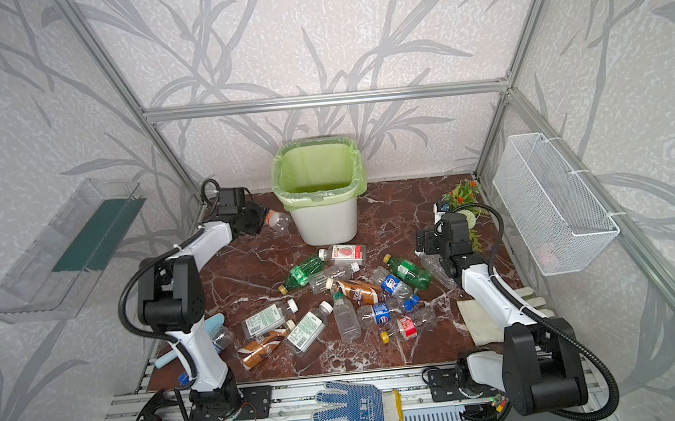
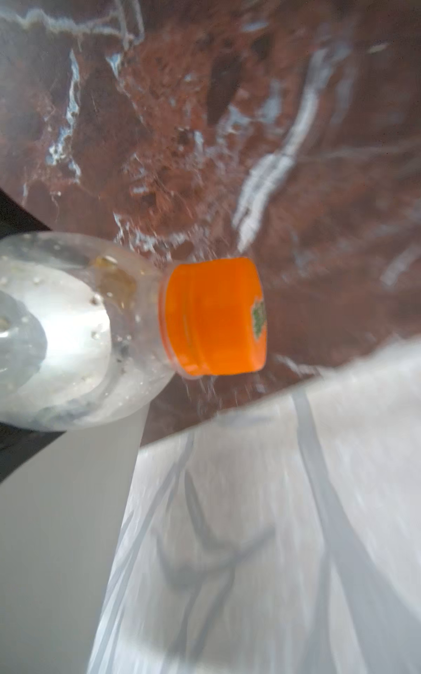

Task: Throw the plastic bottles in the bin
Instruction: 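Lift the orange-capped bottle over the bin and open the left gripper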

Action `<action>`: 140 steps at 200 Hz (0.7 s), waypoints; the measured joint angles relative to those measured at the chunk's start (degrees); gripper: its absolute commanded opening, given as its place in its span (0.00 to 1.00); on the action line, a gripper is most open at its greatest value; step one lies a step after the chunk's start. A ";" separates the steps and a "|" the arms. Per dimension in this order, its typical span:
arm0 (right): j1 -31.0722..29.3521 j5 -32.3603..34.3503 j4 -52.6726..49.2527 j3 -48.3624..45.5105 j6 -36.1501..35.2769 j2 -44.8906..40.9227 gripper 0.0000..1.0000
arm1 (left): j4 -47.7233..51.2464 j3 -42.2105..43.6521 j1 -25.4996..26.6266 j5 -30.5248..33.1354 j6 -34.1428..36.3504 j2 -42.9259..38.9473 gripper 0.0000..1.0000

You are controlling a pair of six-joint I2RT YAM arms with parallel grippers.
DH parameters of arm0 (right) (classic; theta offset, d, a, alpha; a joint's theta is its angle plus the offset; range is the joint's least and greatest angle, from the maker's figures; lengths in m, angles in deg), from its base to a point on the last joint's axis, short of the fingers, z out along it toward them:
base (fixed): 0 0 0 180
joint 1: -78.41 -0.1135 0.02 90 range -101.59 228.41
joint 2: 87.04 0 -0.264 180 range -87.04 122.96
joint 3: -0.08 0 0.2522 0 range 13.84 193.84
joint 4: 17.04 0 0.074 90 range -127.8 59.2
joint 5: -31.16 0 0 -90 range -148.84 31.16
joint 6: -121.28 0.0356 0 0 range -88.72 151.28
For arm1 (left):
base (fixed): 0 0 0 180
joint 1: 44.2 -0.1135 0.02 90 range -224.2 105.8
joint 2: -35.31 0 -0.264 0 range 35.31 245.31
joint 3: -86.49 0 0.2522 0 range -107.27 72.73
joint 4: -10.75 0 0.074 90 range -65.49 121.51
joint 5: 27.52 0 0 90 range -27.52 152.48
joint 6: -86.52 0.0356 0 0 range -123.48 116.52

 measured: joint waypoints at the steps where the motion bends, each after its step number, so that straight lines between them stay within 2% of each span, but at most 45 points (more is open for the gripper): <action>1: 0.02 0.04 0.02 0.00 0.00 -0.13 0.97 | 0.00 -0.24 -0.02 0.04 0.15 -0.26 0.34; 44: 0.66 0.07 -0.07 0.00 -0.20 -3.65 0.97 | -4.98 -16.50 -1.33 2.93 11.63 -19.06 0.35; 69: 0.66 -0.04 -0.13 0.00 -0.17 -5.14 0.96 | -8.22 -22.32 2.05 2.69 16.63 -23.32 0.42; 81: 0.66 -0.46 -0.13 0.00 -0.15 -5.27 0.94 | -7.54 -25.51 5.31 2.51 19.06 -21.99 0.50; 97: 0.66 -1.18 -0.46 0.02 0.07 -5.03 0.94 | -3.50 -31.69 9.70 1.57 21.57 -15.63 0.59; 104: 0.66 -1.49 -0.87 0.28 0.11 -4.74 0.94 | -1.31 -34.27 11.19 1.07 22.38 -12.02 0.71; 116: 0.66 -1.57 -1.84 0.98 0.17 -4.07 0.96 | 1.75 -36.02 13.46 0.87 23.71 -6.25 0.98; 140: 0.76 -1.16 -3.87 1.92 0.24 -4.28 0.99 | 8.52 -31.06 16.83 3.37 27.41 -0.48 0.99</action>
